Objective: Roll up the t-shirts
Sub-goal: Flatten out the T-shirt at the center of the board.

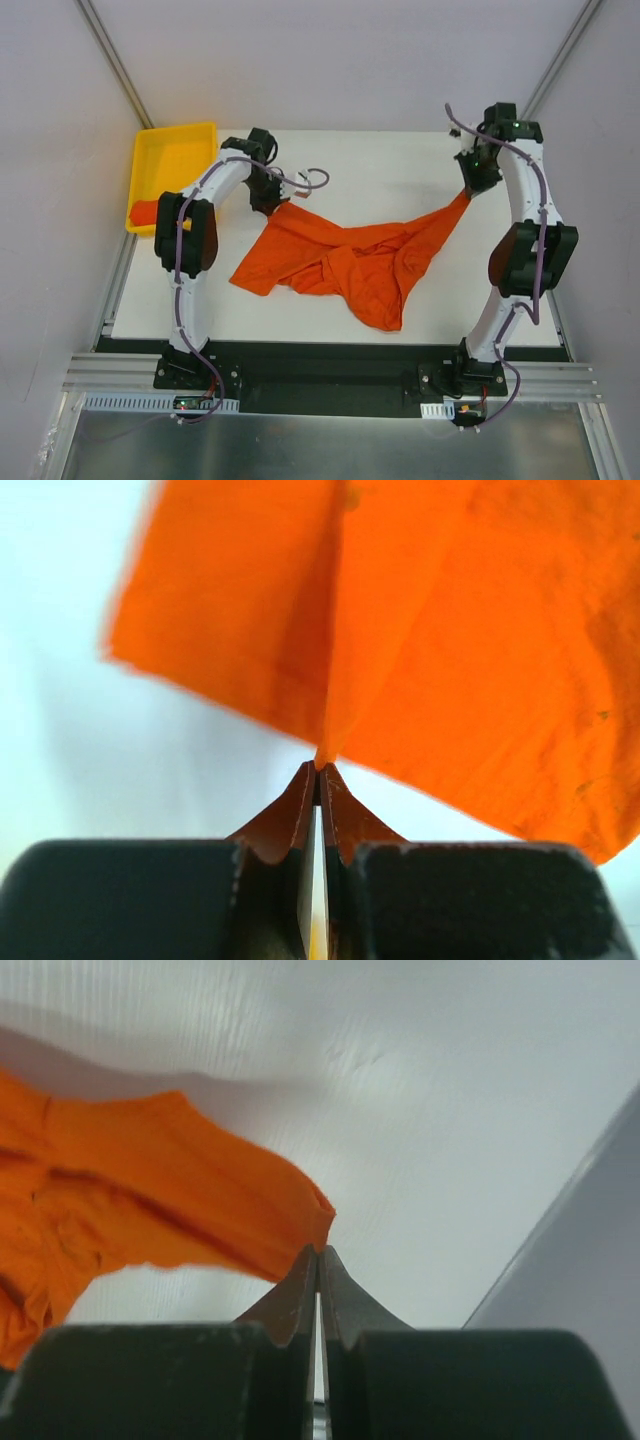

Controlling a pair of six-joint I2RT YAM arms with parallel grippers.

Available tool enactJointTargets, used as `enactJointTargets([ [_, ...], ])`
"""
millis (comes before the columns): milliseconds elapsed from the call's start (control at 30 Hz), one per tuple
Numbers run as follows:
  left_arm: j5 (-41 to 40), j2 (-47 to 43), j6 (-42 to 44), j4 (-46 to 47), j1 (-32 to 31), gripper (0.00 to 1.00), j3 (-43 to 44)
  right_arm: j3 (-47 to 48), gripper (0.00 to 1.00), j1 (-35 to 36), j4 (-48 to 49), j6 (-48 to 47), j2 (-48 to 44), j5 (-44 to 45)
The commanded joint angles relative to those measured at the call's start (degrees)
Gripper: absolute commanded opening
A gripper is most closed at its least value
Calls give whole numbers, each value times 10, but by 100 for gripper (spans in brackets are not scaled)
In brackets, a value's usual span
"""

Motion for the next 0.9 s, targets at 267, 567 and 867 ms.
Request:
enactJointTargets([
  [267, -110, -97, -242, -20, 39, 0, 294, 270, 1, -44, 86, -17, 0, 34],
  [567, -139, -191, -320, -19, 40, 0, 321, 213, 1, -39, 177, -3, -137, -2],
  [867, -88, -329, -352, -20, 38, 0, 306, 182, 1, -23, 211, -18, -278, -45],
])
